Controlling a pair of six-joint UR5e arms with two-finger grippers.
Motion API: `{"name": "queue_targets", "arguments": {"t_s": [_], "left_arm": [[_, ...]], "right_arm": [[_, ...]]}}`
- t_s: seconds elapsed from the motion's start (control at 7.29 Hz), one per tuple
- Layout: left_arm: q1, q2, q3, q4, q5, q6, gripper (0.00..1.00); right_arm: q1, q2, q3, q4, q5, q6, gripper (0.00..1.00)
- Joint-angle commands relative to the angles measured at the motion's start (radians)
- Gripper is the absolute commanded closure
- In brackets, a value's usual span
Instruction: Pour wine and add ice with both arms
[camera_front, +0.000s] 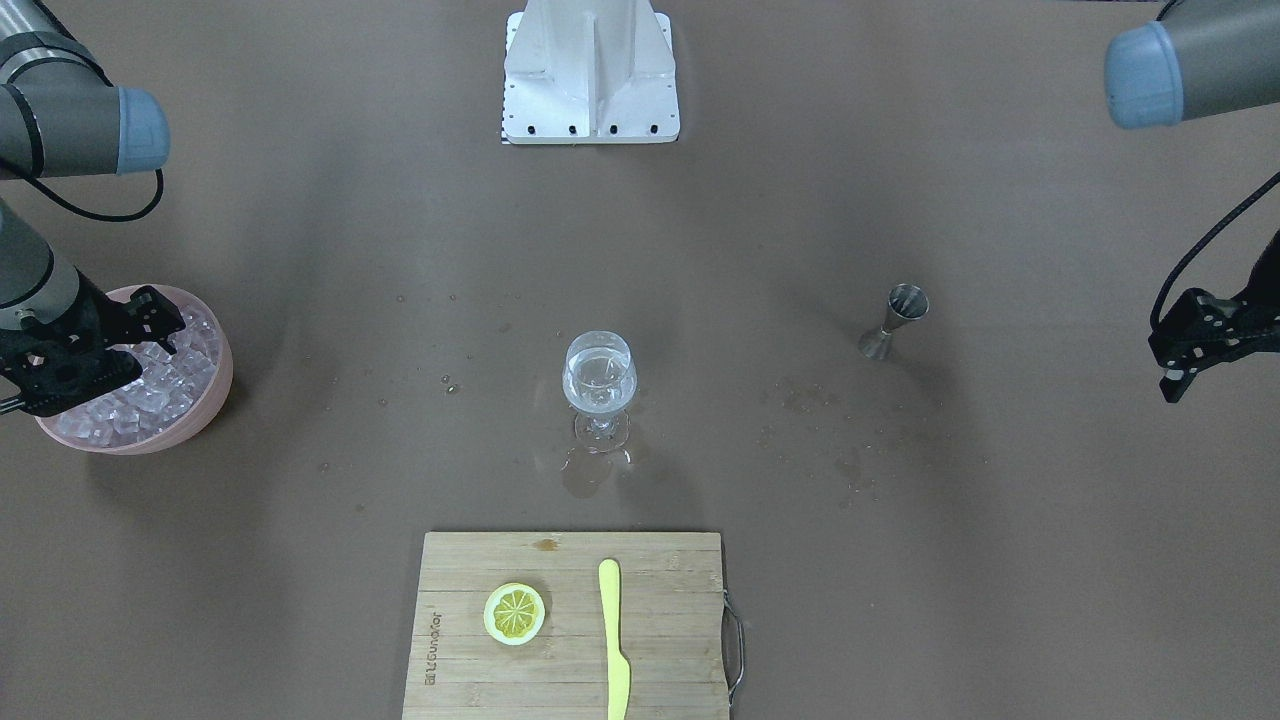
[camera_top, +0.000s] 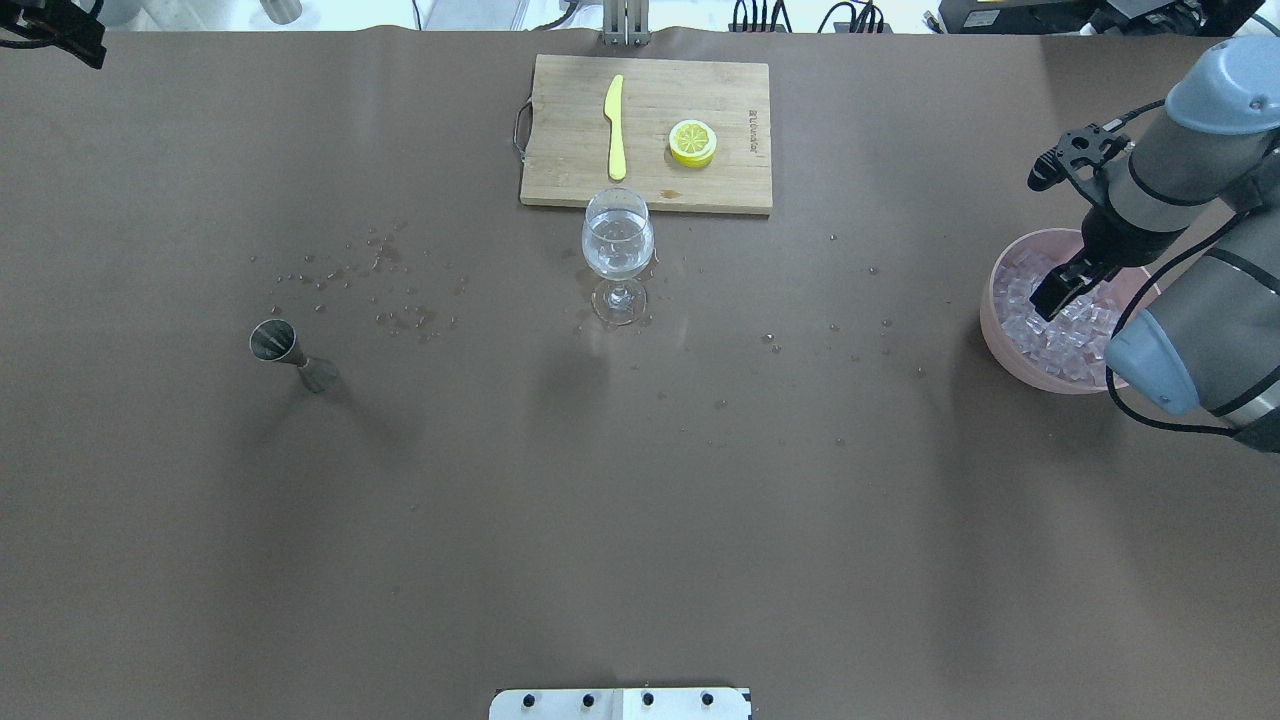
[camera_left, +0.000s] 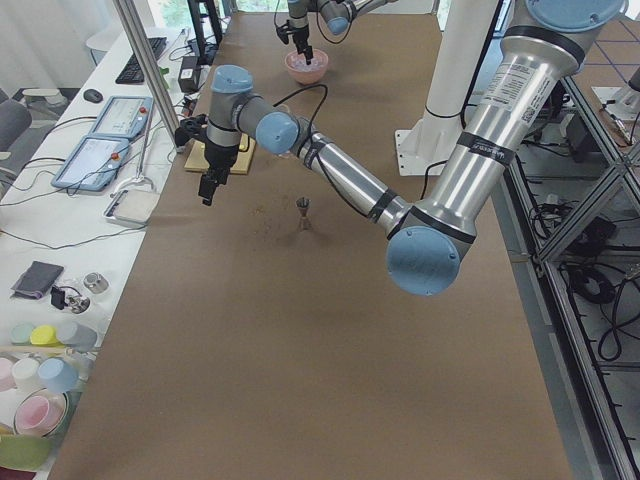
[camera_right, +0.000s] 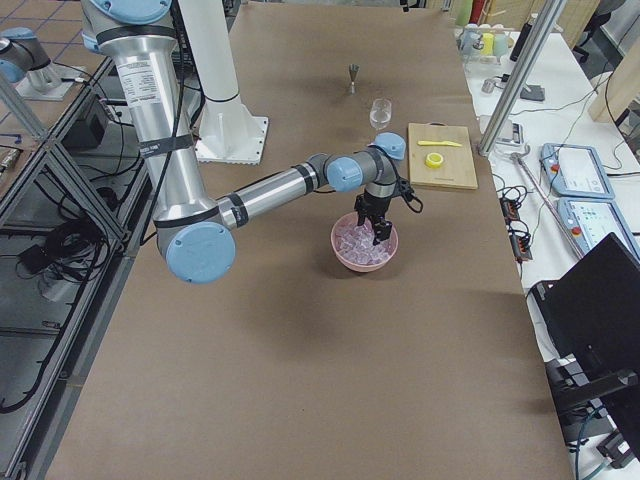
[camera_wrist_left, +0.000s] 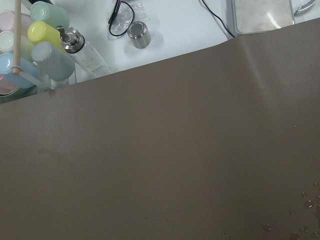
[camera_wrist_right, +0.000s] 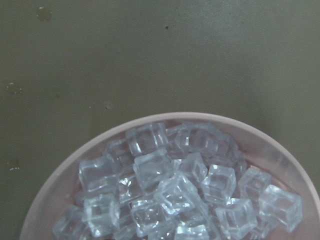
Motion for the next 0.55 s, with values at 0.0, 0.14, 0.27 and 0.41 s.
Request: {"name": "queue_targets", "arguments": {"t_s": [0.0,0.14,0.27,0.41], "left_arm": [[-0.001,0.0,-0.001,0.0,0.0,0.0,0.02],[-0.001,-0.002,-0.001,-0.001,0.0,0.0,0.01],[-0.001,0.0,-0.001,-0.001,0.0,0.0,0.01],[-0.001,0.0,-0.001,-0.001,0.0,0.0,0.01]], "right_arm": [[0.003,0.004,-0.019,0.001,0.001,-0.006,0.14],[0.008,0.004,-0.022,-0.002,0.004,-0.006,0.16],[0.014,0.004,-0.024,-0.004,0.01,-0.004,0.18],[0.019,0.005,-0.028,-0.002,0.016,-0.003,0.27]]}}
